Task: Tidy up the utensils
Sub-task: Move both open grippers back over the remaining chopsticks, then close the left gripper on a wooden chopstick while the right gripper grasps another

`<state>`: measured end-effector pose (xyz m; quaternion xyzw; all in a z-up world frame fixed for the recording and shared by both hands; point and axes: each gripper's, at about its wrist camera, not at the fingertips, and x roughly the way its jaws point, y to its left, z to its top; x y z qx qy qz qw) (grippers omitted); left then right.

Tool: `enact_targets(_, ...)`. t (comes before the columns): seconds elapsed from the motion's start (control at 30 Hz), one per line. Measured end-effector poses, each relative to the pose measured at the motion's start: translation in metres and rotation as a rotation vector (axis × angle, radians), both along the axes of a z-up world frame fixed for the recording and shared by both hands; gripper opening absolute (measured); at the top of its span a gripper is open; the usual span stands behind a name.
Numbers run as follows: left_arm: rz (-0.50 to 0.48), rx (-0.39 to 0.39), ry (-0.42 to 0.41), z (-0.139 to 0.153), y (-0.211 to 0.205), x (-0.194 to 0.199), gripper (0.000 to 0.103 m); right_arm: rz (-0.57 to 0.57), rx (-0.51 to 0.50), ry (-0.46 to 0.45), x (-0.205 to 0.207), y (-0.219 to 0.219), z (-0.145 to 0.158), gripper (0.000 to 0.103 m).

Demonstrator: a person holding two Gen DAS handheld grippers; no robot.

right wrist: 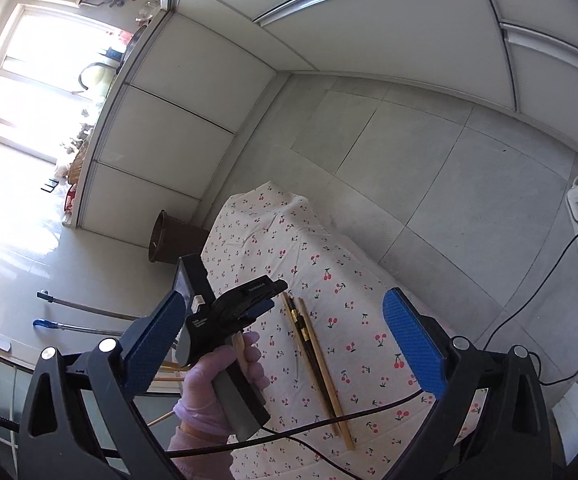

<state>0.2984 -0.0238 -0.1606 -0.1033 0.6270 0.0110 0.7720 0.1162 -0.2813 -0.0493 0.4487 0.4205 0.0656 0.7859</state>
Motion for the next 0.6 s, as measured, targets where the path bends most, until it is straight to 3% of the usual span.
enact_targets(0.17,0.009,0.008,-0.015,-0.006,0.001,-0.001,0.024,-0.009,0.015,0.014,0.001,-0.001,-0.003,0.096)
enact_targets(0.3,-0.030,0.096,-0.019,-0.006,-0.015,-0.004,0.007,-0.001,0.014,0.035,0.003,0.000,-0.006,0.096)
enact_targets(0.4,-0.039,0.120,-0.039,-0.006,-0.022,-0.012,0.007,0.011,-0.017,0.048,0.005,0.006,-0.009,0.096)
enact_targets(0.6,-0.084,0.147,-0.168,0.007,-0.029,-0.055,0.007,0.048,-0.037,0.141,0.015,0.020,-0.035,0.096)
